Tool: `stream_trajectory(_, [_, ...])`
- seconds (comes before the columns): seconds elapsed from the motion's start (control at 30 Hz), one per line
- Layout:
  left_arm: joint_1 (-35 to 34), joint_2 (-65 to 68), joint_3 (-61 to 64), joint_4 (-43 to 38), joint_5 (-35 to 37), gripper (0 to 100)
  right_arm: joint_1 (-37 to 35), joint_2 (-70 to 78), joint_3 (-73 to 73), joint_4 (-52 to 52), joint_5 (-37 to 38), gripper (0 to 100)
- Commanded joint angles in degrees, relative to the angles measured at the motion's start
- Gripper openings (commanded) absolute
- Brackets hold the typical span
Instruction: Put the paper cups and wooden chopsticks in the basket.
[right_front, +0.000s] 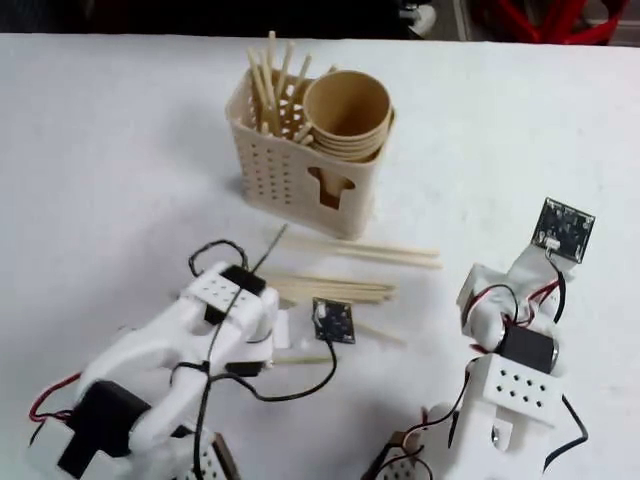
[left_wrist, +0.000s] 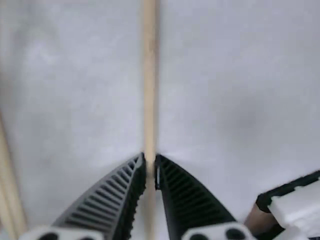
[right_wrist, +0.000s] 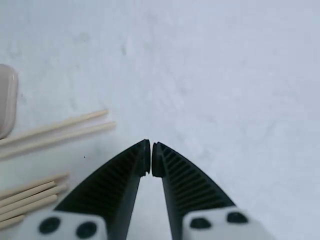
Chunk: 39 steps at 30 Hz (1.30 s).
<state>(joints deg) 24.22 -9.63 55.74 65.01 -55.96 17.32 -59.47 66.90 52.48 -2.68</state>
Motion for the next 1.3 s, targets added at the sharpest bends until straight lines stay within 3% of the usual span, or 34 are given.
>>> stream_trajectory(0.0, [0.0,-5.0,-2.1,0.4,1.0,2,0.2,-0.7,-0.4,-0.8,0.4,1.8])
stream_trajectory(0.2, [-0.3,-18.7,-7.5,11.3,3.6,2,0.4,-0.7,-0.4,-0.8,0.4,1.8])
stream_trajectory(0.4, [-0.4,-29.5,-20.5,22.7,3.7,2,0.2,-0.7,-0.4,-0.8,0.4,1.8])
stream_trajectory(0.53, [-0.4,-32.0,-30.9,25.9,4.3,2,0.4,-0.7,-0.4,-0.8,0.4,1.8])
stream_trajectory(0.67, [0.0,-32.0,-40.7,25.1,11.9,2,0.5,-0.7,-0.4,-0.7,0.4,1.8])
stream_trajectory(0.83, [-0.2,-32.0,-48.3,16.5,24.1,2,0.5,-1.0,-0.4,-0.7,0.4,1.8])
stream_trajectory(1.27, [-0.3,-32.0,-49.8,-17.8,38.2,2,0.5,-1.0,-0.4,-0.7,0.4,1.8])
